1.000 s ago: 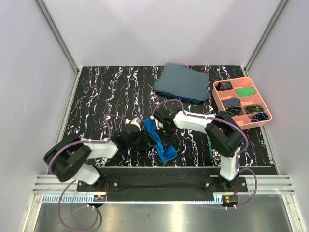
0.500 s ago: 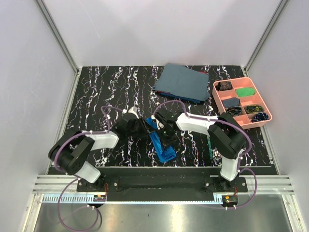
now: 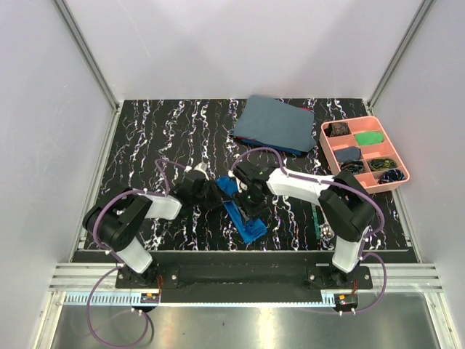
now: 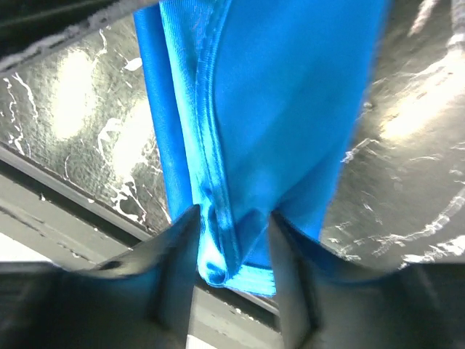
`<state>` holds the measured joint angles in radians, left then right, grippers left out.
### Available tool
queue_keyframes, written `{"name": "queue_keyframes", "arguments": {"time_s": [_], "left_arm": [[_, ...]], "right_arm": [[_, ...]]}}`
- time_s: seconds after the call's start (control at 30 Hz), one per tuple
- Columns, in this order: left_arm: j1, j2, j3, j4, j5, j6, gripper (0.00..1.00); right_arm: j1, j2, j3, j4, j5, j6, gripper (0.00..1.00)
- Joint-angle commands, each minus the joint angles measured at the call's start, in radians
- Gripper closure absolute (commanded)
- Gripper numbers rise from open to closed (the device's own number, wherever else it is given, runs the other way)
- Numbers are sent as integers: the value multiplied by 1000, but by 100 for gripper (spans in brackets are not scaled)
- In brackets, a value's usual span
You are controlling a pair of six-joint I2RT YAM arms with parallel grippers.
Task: Fold the napkin into a case and place the utensils inside
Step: Smooth out the smaller rectangle-folded napkin at the center of the board.
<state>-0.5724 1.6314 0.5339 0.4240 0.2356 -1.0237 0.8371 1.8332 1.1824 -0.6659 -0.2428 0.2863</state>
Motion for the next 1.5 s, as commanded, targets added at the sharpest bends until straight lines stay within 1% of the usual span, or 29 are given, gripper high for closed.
{"name": "queue_keyframes", "arguments": {"time_s": [0.0,0.1,0.2,0.27,0.3,0.43,0.5,0.6,0.73,0.87,1.07,1.1,1.13,1.33,1.47], "left_arm": [[11,-44,-35,12,10,40,82],[11,-70,-35,10,27,42,83],[12,-97,-17,-27,24,59,83],[16,-131,-2,-60,24,66,81],[20,-146,4,-71,24,68,78],[72,-225,20,-148,16,74,69],[95,-271,29,-223,4,71,68],[144,-349,20,-330,-56,79,66],[215,-471,-21,-412,-91,102,64],[252,-589,-51,-497,-104,114,61],[282,-689,-104,-551,-94,120,60],[286,-697,-117,-551,-87,120,59],[290,-709,-123,-551,-85,120,59],[304,-739,-147,-567,-64,129,59],[312,-757,-155,-570,-56,131,59]], "right_arm": [[5,-80,103,-64,66,-48,46],[7,-62,143,-67,79,-73,41],[7,-26,180,-64,89,-91,39],[7,-11,190,-54,99,-95,38],[7,-2,191,-40,102,-98,38],[7,12,183,0,93,-95,38],[7,26,177,23,79,-95,38],[8,53,183,29,65,-90,39],[13,74,183,38,73,-81,40],[34,98,195,38,89,-58,39],[80,136,214,23,200,7,37],[86,141,215,19,236,16,37],[91,144,218,11,238,25,37],[131,182,246,-43,350,48,35],[154,153,249,-52,421,74,34]]}}
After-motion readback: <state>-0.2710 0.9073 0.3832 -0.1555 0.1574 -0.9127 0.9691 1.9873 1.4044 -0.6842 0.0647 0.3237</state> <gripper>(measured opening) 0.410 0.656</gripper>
